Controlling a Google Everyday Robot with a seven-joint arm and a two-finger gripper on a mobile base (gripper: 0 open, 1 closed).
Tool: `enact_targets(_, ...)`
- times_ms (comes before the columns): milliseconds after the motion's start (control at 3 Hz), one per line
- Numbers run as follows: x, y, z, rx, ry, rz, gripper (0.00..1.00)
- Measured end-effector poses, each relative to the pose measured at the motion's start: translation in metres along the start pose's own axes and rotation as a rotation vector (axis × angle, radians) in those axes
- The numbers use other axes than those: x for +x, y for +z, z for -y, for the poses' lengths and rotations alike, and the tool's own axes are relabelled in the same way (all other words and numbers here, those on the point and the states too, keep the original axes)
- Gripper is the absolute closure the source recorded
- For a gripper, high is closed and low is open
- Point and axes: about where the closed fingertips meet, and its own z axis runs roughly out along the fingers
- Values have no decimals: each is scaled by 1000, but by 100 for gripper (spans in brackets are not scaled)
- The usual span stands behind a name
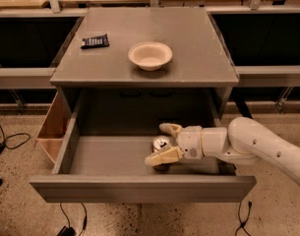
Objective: Place orange can into top drawer
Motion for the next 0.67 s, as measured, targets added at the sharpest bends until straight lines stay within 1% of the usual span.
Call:
enact_targets(333, 0, 0, 0, 0, 0, 0, 0)
enact_targets(667, -4, 0, -1, -9, -2, 20, 0)
